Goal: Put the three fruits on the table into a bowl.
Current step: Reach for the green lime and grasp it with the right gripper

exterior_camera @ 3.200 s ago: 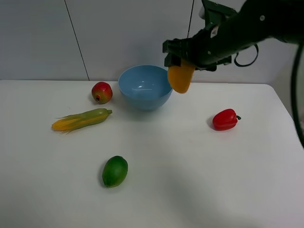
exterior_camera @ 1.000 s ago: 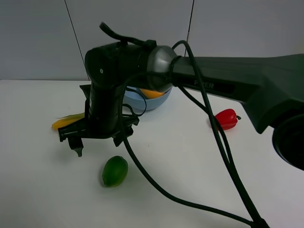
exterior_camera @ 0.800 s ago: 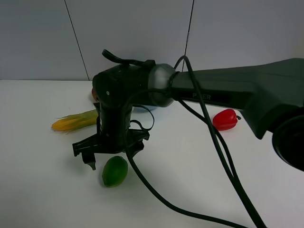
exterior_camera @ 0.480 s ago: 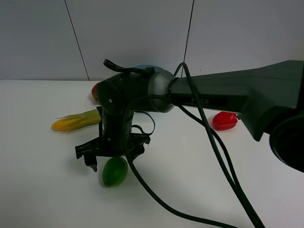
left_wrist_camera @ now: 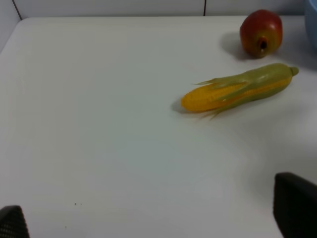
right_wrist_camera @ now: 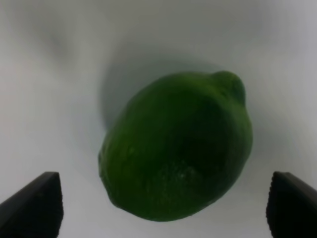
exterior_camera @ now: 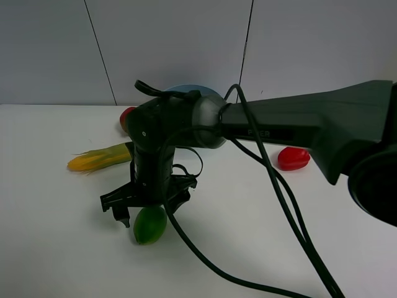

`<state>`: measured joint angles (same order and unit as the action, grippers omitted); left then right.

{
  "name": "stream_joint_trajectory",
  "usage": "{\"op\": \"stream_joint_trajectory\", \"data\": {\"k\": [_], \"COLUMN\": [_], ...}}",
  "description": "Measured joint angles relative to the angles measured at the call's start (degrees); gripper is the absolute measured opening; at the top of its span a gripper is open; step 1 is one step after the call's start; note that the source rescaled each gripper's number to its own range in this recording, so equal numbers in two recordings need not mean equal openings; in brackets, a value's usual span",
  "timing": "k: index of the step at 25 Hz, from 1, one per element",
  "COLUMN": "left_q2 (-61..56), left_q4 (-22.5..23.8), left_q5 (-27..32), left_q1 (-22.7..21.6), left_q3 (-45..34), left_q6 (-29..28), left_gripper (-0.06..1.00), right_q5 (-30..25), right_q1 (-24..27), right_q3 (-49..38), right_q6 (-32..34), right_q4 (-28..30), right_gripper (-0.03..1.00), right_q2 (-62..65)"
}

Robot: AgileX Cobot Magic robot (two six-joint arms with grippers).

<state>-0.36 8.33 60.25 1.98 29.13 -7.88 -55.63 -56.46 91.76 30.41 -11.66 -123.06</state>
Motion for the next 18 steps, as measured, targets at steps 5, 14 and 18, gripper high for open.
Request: {"op": "stream_joint_trajectory", "data": {"k": [5, 14, 18], "left_q2": [0.0, 0.0, 0.0], "left_q4": [0.0, 0.0, 0.0], "left_q5": [0.0, 0.0, 0.0], "left_q1": [0.0, 0.0, 0.0], "left_q3": [0.0, 0.0, 0.0], "left_q6": [0.0, 0.0, 0.0], "left_gripper": [1.0, 1.0, 1.0], "right_q5": [-1.65, 0.58, 0.52], "right_q1": [-0.41, -0.81, -0.81], "right_q3": [0.0, 0.0, 0.0], "right_q6": [-2.25, 2.72, 3.77], "right_q4": [2.06, 3.13, 2.45], "right_gripper": [0.78, 0.92, 0.92], "right_q2": [0.71, 0.3, -1.44]}}
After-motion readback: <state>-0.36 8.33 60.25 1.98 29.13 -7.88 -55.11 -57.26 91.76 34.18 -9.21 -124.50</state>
